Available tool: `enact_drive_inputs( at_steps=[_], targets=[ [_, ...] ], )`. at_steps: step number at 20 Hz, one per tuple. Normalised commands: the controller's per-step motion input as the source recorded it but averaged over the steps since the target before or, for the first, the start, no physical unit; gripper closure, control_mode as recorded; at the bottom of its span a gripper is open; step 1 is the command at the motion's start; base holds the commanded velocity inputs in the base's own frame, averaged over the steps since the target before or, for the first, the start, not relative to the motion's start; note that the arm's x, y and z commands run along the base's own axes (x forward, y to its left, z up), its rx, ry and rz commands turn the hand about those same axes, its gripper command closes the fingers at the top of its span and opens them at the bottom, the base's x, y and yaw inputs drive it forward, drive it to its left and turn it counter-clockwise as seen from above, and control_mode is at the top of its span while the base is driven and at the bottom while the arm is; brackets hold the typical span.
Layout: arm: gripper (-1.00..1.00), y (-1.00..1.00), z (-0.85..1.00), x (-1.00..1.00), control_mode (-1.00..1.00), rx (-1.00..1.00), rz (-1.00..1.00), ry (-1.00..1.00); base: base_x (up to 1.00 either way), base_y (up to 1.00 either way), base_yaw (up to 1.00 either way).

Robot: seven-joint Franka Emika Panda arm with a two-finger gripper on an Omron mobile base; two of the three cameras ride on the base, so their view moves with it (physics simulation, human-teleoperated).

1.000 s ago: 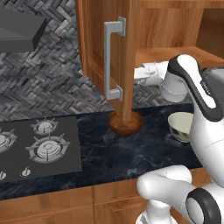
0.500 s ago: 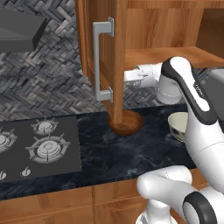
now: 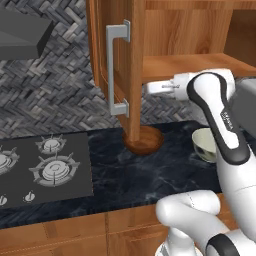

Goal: Open the cabinet. Pick the bowls from the counter and place them in the cabinet. Then close the cabinet.

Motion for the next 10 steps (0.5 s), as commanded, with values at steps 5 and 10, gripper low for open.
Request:
enact_drive_inputs(
  at_steps=[5,10],
  targets=[
    [-1.00,-0.86,-0.01,0.00,-1.00,-0.16,-0.52,0.31,0.00,0.00,0.00],
    [-1.00,-0.80,-0.09,0.12,-1.00,-0.16,-0.47,0.31,0.00,0.00,0.00]
  ],
)
